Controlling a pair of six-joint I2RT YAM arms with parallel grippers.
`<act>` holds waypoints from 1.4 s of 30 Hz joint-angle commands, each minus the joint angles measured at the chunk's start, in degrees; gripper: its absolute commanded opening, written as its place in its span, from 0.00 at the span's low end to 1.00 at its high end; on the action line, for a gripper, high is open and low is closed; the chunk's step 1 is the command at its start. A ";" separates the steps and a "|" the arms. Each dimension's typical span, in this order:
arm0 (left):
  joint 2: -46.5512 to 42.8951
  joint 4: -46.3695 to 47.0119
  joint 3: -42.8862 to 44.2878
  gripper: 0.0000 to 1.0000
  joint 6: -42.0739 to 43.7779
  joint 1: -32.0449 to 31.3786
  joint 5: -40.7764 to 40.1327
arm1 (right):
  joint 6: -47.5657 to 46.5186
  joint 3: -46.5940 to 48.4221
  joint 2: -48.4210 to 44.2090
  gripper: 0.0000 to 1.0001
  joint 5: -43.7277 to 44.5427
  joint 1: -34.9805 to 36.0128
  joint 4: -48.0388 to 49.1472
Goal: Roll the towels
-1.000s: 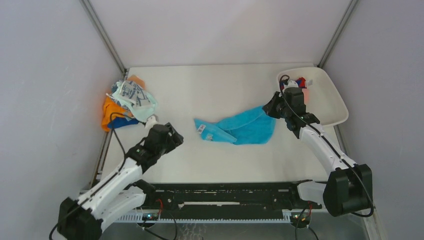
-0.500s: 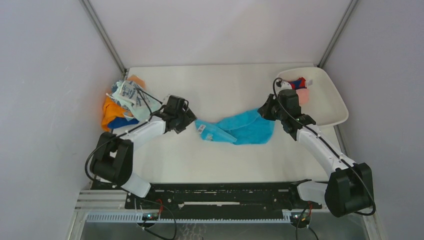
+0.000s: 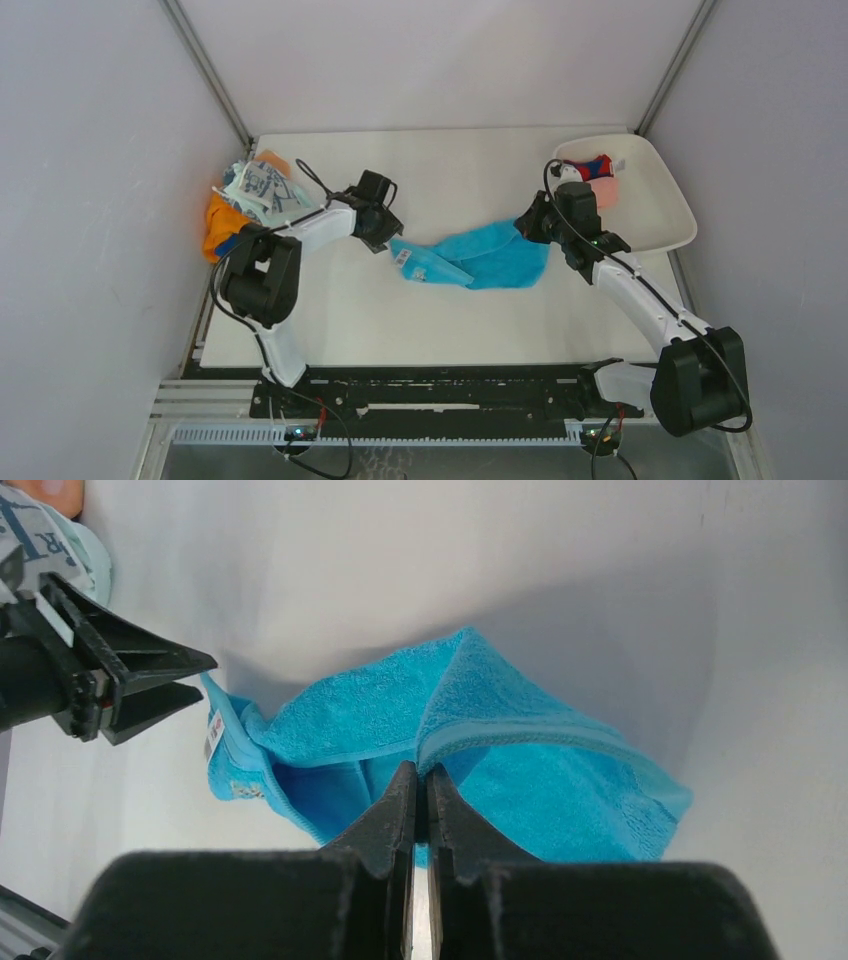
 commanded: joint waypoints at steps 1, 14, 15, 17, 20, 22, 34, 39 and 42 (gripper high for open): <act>2.41 -2.50 4.29 0.51 -1.26 -0.64 0.29 | -1.39 0.02 -1.53 0.00 0.20 0.36 3.36; -8.37 -2.61 0.74 0.00 8.38 1.65 -6.01 | -0.43 0.03 -4.43 0.00 -0.02 -2.82 3.82; -11.43 -1.80 -0.01 0.00 12.08 2.40 -6.57 | 0.04 0.41 -4.89 0.00 -0.25 -3.99 3.58; -15.92 -1.35 -1.21 0.00 17.30 3.98 -8.18 | 0.98 1.73 -5.57 0.00 -1.10 -6.40 2.84; -22.82 1.15 -3.78 0.00 24.47 6.79 -8.40 | 2.45 4.52 -5.94 0.00 -2.89 -9.81 1.82; -27.36 3.21 -5.27 0.00 29.32 8.22 -7.21 | 3.34 5.94 -6.14 0.00 -3.85 -11.68 1.46; -61.90 14.13 -19.11 0.00 44.72 9.05 -2.48 | 6.93 10.89 -15.58 0.00 -14.75 -19.92 -3.68; -75.32 10.50 -24.40 0.00 39.71 8.99 -1.75 | 7.00 11.49 -20.19 0.00 -16.31 -19.98 -8.31; -79.84 7.24 -26.03 0.00 38.28 9.03 -1.80 | 7.41 11.84 -20.99 0.00 -16.36 -19.72 -10.62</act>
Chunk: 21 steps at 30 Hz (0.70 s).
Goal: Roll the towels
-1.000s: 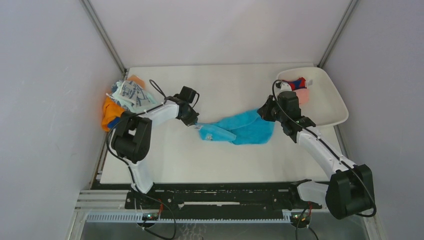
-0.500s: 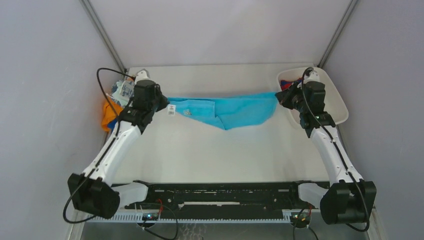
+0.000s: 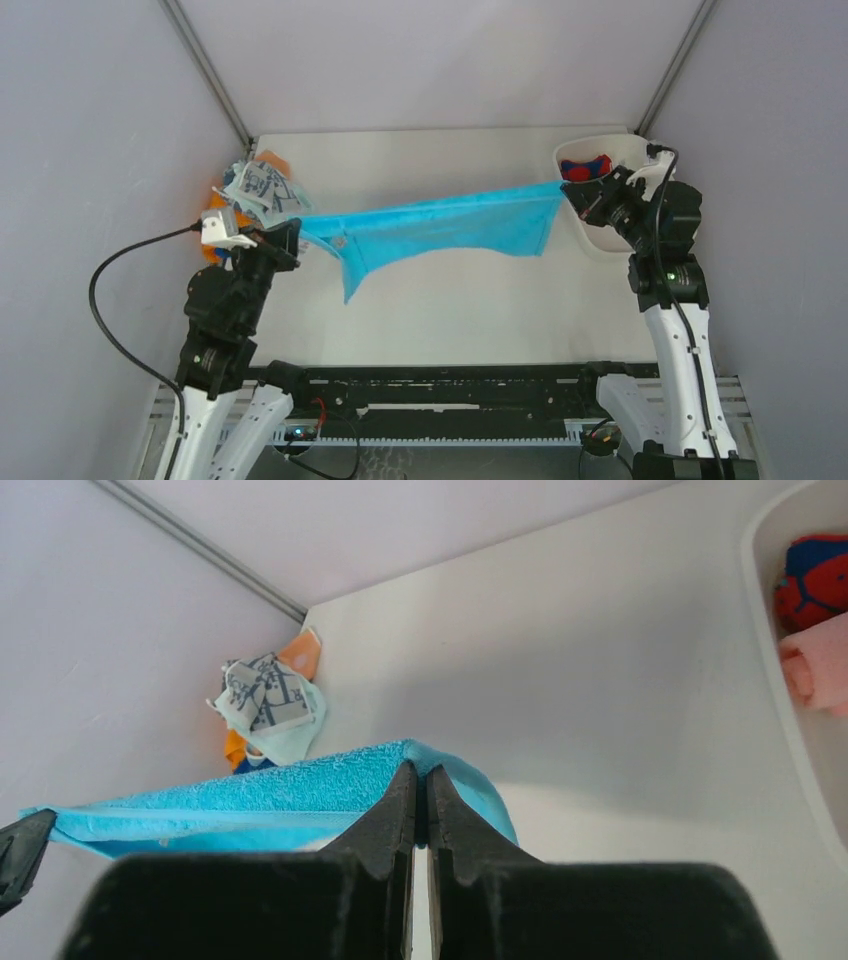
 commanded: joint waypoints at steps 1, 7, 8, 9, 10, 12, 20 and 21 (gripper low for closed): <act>-4.71 -3.92 -3.14 0.00 -1.77 0.35 -0.92 | 0.76 1.99 -0.56 0.00 0.79 -0.46 -4.03; 0.63 -3.58 -7.93 0.01 -3.69 0.39 -1.98 | 0.66 -0.10 4.73 0.00 6.01 1.22 -3.24; 3.47 -2.92 -8.61 0.02 -4.05 0.31 -2.57 | 0.44 -0.46 6.64 0.00 6.74 1.51 -2.68; 6.50 -2.54 -9.02 0.04 -4.80 0.36 -4.88 | 0.02 -0.70 8.75 0.00 7.52 1.94 -1.88; 10.34 -2.36 -9.02 0.05 -5.43 0.37 -6.68 | -0.45 -0.77 11.18 0.00 8.23 2.28 -1.18; 18.34 -0.70 -8.55 0.05 -5.48 0.47 -8.62 | -1.00 -0.72 17.12 0.00 9.86 3.22 0.88; 54.51 5.00 2.39 0.13 -8.79 3.89 -8.47 | -0.86 7.82 45.79 0.00 9.43 5.83 8.46; 58.27 3.88 6.48 0.16 -8.79 4.58 -7.74 | -0.99 10.04 48.37 0.00 9.28 5.92 8.44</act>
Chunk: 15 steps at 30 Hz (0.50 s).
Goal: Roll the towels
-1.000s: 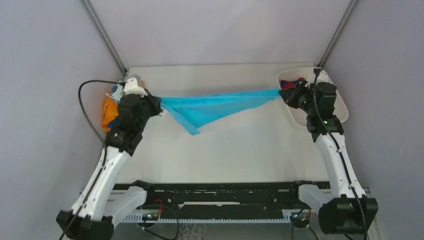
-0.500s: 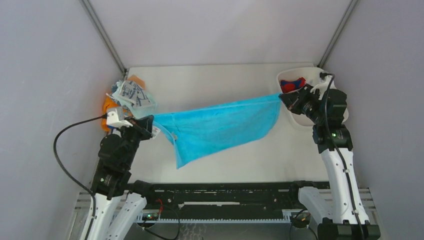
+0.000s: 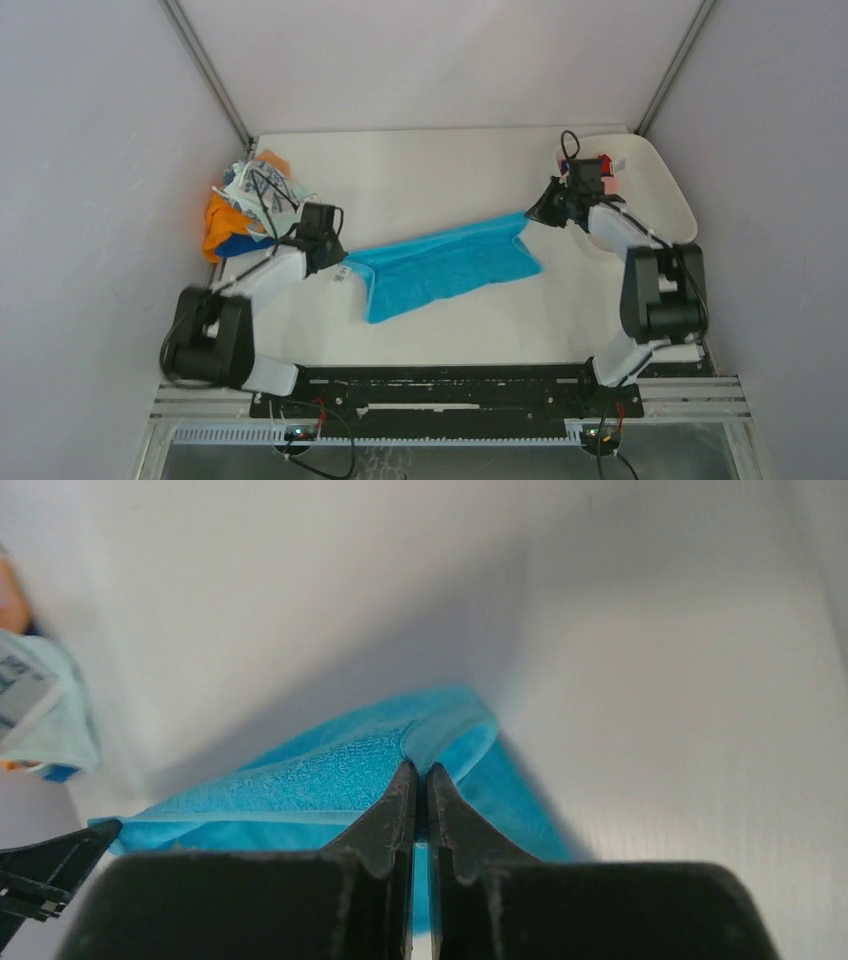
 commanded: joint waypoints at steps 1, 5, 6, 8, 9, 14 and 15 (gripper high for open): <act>13.38 0.41 12.91 0.18 -1.32 3.74 -0.57 | -1.22 9.81 10.39 0.00 1.81 0.41 4.95; 19.37 -2.99 21.69 0.35 -1.27 5.67 -0.70 | -2.04 18.07 17.40 0.02 2.41 0.35 2.89; 19.78 -3.48 22.98 0.40 -1.05 5.79 -1.53 | -2.01 19.56 18.52 0.04 2.63 0.24 2.73; 20.27 -4.99 25.54 0.49 0.10 5.79 -3.94 | -1.86 22.83 20.39 0.10 2.96 0.02 2.17; 20.40 -6.16 26.78 0.53 0.70 5.80 -5.50 | -1.83 24.50 21.23 0.13 3.27 -0.04 1.59; 16.46 -10.21 26.79 0.60 1.05 5.52 -5.75 | -4.36 30.34 21.20 0.30 4.95 0.64 -2.42; 14.52 -9.84 25.41 0.61 0.42 5.08 -4.62 | -5.09 30.02 20.35 0.35 5.72 0.93 -3.07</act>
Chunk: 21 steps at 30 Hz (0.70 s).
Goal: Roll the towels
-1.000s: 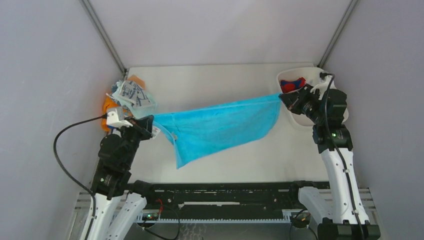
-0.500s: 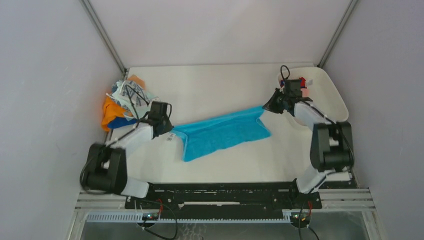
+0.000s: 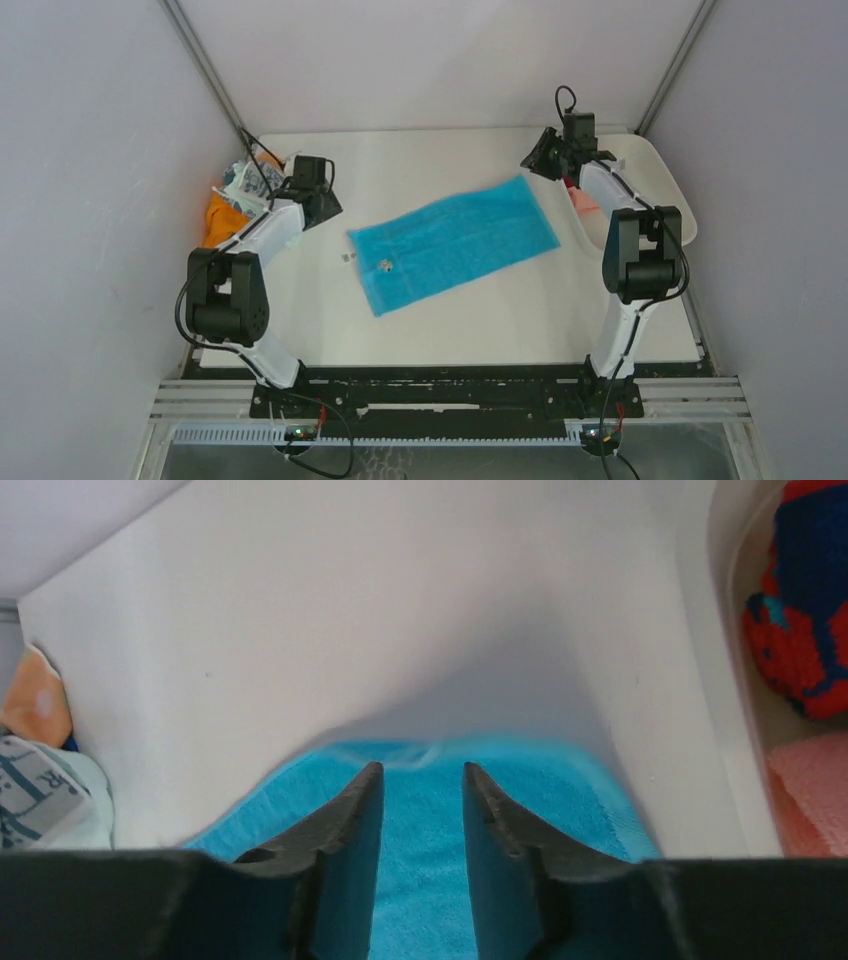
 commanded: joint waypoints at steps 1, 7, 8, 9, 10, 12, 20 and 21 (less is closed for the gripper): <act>-7.61 -3.25 -1.94 0.61 -0.48 -1.76 1.20 | -4.35 2.05 -3.10 0.38 3.45 0.91 -2.94; -14.67 -3.03 -8.50 0.63 -4.15 -12.68 6.48 | -5.15 -8.61 -11.51 0.51 5.68 2.19 -2.71; -15.08 -2.88 -9.23 0.63 -4.64 -14.39 6.87 | -5.27 -10.28 -12.62 0.51 5.12 2.41 -2.59; -15.21 -2.57 -9.98 0.63 -5.16 -15.90 7.60 | -5.34 -11.74 -13.45 0.51 4.60 2.78 -2.62; -15.07 -2.19 -10.55 0.63 -5.72 -16.85 8.44 | -5.46 -13.18 -14.14 0.52 4.17 3.14 -2.66; -14.29 -0.40 -12.45 0.63 -7.25 -17.65 9.86 | -5.51 -15.57 -14.83 0.53 3.93 3.86 -2.56; -7.13 3.49 -16.89 0.63 -9.33 -16.51 11.82 | -5.15 -20.60 -12.85 0.56 3.14 7.00 -3.33; -6.38 3.91 -17.59 0.63 -9.50 -15.93 12.19 | -4.85 -21.16 -12.62 0.56 3.03 7.38 -3.44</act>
